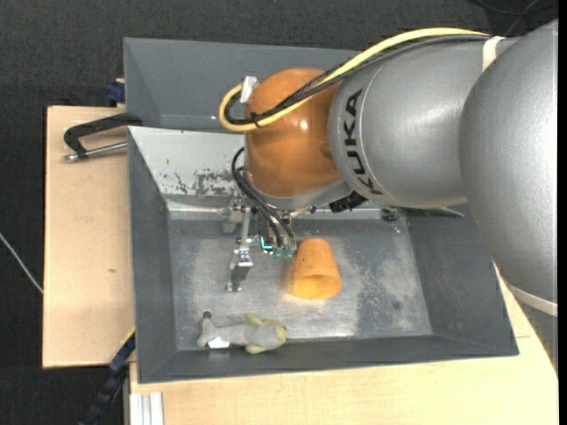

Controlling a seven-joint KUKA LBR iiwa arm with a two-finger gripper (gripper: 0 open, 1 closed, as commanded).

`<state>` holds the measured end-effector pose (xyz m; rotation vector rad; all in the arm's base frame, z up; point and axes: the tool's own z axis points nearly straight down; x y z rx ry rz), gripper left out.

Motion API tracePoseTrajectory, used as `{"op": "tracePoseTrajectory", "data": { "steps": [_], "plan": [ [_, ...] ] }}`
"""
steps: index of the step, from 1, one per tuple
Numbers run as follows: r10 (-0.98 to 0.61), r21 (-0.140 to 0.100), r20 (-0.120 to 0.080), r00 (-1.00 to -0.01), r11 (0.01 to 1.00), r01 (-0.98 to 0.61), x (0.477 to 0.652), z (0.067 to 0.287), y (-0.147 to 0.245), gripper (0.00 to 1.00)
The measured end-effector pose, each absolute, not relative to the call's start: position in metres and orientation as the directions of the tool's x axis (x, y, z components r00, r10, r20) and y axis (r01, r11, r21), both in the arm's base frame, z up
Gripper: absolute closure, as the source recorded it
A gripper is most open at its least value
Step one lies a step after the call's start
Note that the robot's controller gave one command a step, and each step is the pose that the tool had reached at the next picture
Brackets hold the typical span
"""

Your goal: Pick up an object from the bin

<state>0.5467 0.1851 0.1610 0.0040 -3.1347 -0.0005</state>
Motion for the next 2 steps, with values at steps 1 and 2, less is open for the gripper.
{"op": "tracePoseTrajectory", "data": {
  "steps": [1,2],
  "plan": [
    [-0.106,0.001,-0.009,-0.994,0.994,-0.106,0.557,0.197,0.148,0.00],
    [-0.543,-0.001,0.001,-0.840,0.840,-0.543,0.551,0.171,0.039,0.00]
  ]
}}
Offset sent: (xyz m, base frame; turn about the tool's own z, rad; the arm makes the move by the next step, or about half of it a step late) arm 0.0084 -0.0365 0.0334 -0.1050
